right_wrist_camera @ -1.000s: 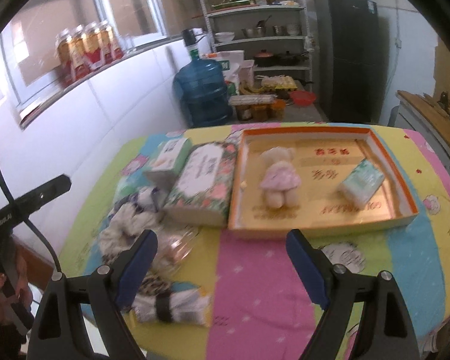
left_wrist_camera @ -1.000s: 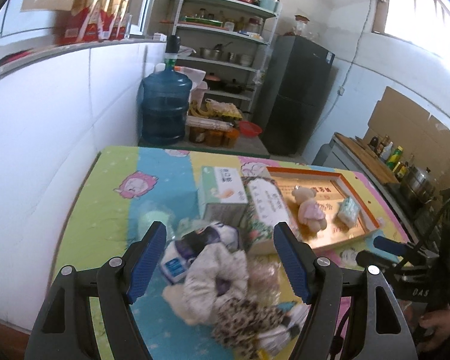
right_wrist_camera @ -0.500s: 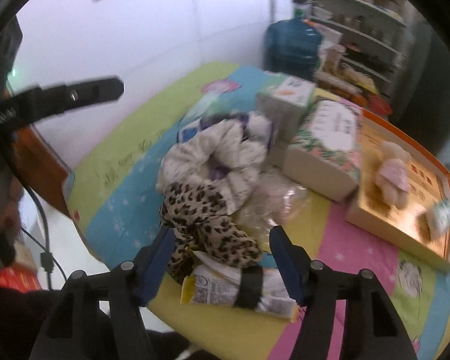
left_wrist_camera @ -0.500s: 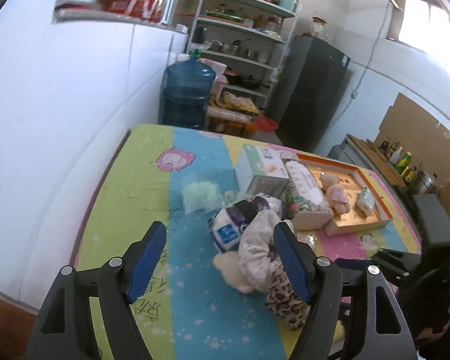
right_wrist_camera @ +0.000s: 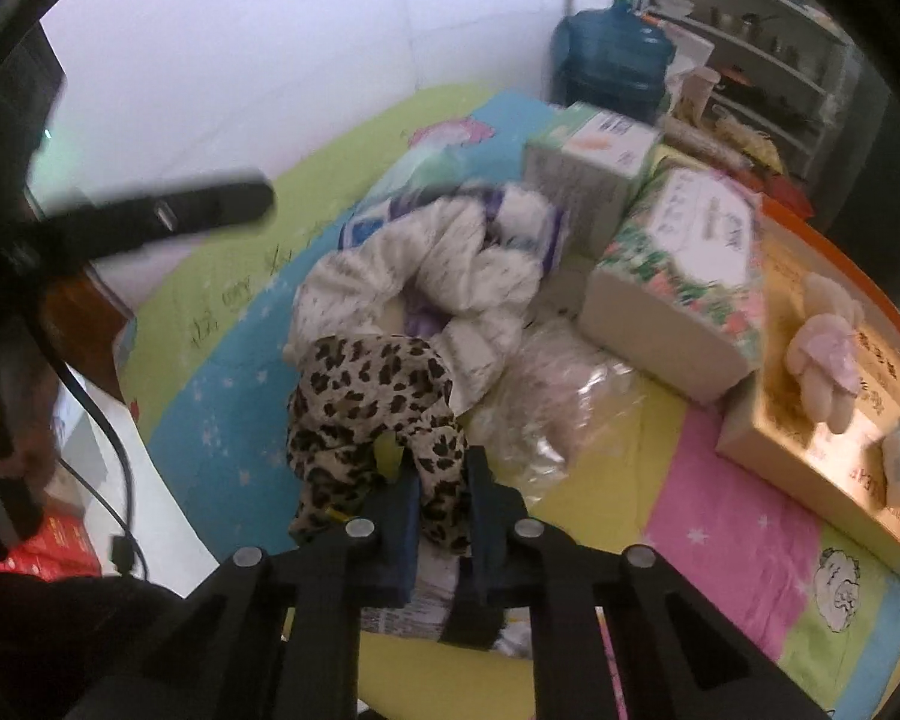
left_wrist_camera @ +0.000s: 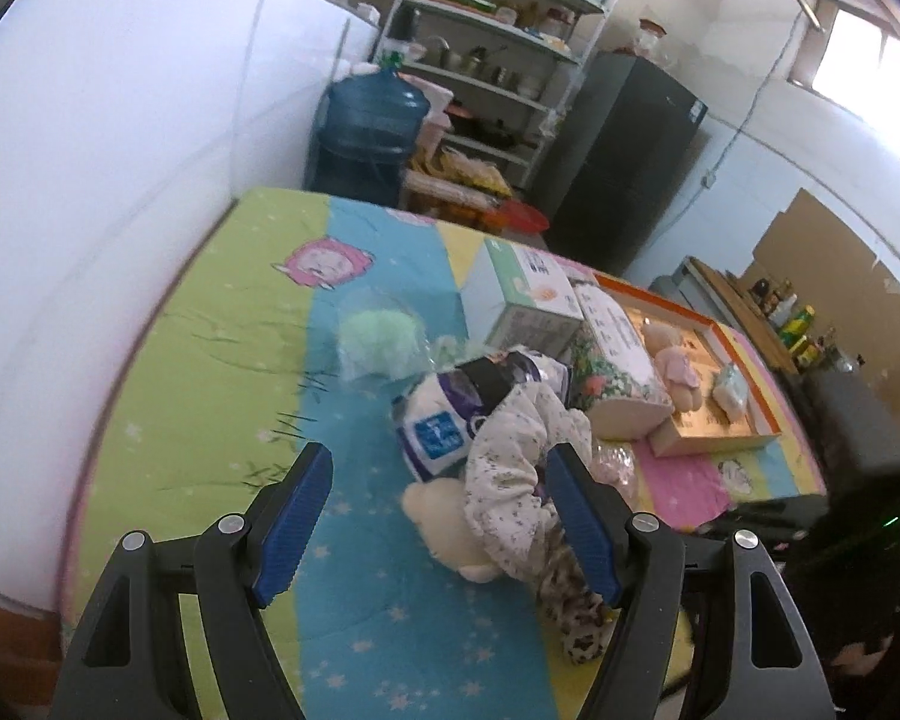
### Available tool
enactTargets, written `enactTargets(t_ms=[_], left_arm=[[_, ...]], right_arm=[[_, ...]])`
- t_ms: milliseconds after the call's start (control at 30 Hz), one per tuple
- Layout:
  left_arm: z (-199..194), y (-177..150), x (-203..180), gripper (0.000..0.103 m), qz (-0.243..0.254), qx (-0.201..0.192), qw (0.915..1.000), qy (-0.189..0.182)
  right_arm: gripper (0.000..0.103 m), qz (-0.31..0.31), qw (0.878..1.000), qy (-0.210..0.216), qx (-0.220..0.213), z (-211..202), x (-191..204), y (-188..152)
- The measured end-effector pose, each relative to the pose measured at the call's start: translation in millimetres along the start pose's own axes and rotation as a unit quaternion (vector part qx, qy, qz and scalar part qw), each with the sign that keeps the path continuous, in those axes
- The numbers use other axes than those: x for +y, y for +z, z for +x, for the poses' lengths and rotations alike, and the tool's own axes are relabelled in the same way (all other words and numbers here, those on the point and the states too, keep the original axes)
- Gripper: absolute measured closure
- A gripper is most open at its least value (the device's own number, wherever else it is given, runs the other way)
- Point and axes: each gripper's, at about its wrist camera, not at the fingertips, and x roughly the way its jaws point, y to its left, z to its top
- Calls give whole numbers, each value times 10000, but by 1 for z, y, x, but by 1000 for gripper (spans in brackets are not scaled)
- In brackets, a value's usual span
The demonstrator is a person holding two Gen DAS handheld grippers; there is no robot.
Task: Organize soft objects
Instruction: 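Grasp the leopard-print scrunchie with the right tool while the left tool grasps the white floral scrunchie, then carry the white scrunchie with the left tool while the right tool carries the leopard scrunchie to the gold box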
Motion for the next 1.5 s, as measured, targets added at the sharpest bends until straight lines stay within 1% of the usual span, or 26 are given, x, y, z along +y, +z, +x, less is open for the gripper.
enactTargets(t_ms=[167,233,300,400,500,567,600,667,733,833,1167,1300,1500], left_arm=[[26,-2,-14,29,185,244,9995,-72],[36,-3,-19,29,310,367,9988,-84],[43,-5,-25,31,391,438,9982,-115],[53,-6,-31,36,424,519,9976,-168],[60,-7,-36,50,445,577,9970,-246],[62,-9,-39,71,539,573,9967,-180],[62,-9,-39,76,575,566,9966,-173],[61,-10,-39,85,551,562,9965,-291],[57,-12,-39,91,552,480,9968,-331],[48,-13,-38,93,567,373,9969,-387],[9,-9,-41,93,658,40,9965,-509],[-8,-4,-42,93,705,-108,9957,-597],[-31,10,-52,93,921,-324,9926,-727]], right_arm=[[89,252,9988,-111,-399,-24,-21,0],[89,387,9978,-73,-524,-32,-27,-2],[89,493,9967,-39,-641,-40,-35,-2],[89,507,9960,12,-740,-48,-39,0],[89,506,9951,131,-834,-55,-40,1],[89,494,9948,173,-871,-58,-38,-1],[89,493,9947,193,-886,-60,-38,0],[89,505,9941,228,-928,-63,-37,-1],[89,536,9936,252,-958,-65,-37,-1],[89,588,9927,276,-1011,-68,-37,0],[89,639,9901,295,-1219,-81,-28,3],[89,683,9886,272,-1316,-89,-25,2],[89,804,9845,208,-1547,-105,-23,2]])
